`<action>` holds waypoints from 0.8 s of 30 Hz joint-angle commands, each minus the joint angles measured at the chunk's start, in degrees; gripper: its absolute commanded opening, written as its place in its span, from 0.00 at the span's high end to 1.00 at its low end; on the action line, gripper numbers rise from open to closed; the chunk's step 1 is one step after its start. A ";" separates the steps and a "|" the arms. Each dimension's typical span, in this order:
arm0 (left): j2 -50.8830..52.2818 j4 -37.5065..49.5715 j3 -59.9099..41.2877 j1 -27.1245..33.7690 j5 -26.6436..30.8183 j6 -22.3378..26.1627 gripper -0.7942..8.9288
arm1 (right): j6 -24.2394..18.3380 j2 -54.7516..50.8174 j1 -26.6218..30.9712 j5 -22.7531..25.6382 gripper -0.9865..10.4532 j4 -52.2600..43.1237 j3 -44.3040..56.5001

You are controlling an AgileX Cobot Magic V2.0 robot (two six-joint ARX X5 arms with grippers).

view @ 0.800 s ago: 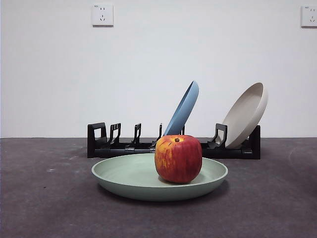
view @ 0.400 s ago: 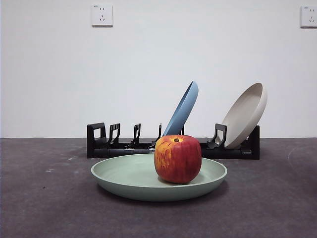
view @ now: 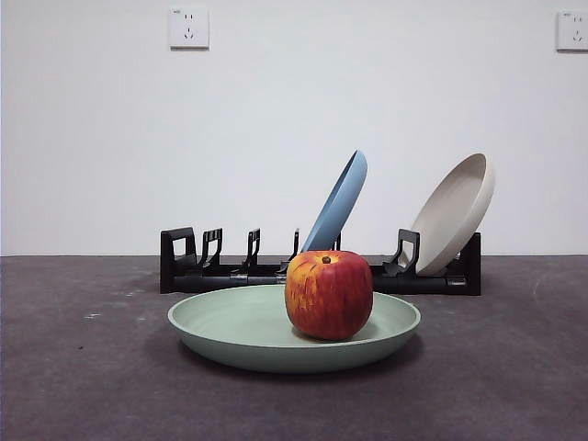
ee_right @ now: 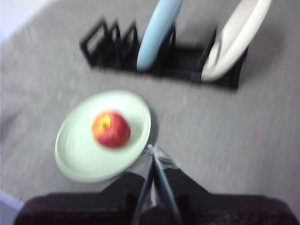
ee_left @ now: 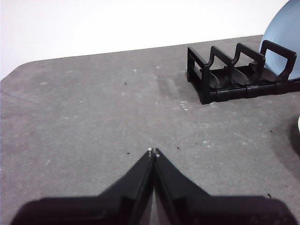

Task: Take the green plate from the plate rack,put the plate on the table,take the apple from the table,put the apple in the plate

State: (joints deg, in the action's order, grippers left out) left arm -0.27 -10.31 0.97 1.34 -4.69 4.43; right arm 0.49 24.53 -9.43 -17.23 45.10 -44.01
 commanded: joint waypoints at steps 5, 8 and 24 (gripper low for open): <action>0.09 0.22 -0.79 0.15 0.04 -0.35 0.92 | -1.36 -12.02 6.73 -0.81 0.91 -19.39 19.85; 0.09 0.22 -0.79 0.15 0.04 -0.35 0.92 | -0.13 -16.35 7.39 -0.37 0.91 -25.73 27.50; 0.09 0.20 -0.79 0.15 0.07 -0.35 0.92 | -1.05 -24.48 7.39 3.93 0.91 -36.00 43.74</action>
State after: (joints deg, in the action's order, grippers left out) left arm -0.27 -10.31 0.97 1.34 -4.69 4.43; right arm -0.45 0.23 -2.11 -13.45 9.06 -1.10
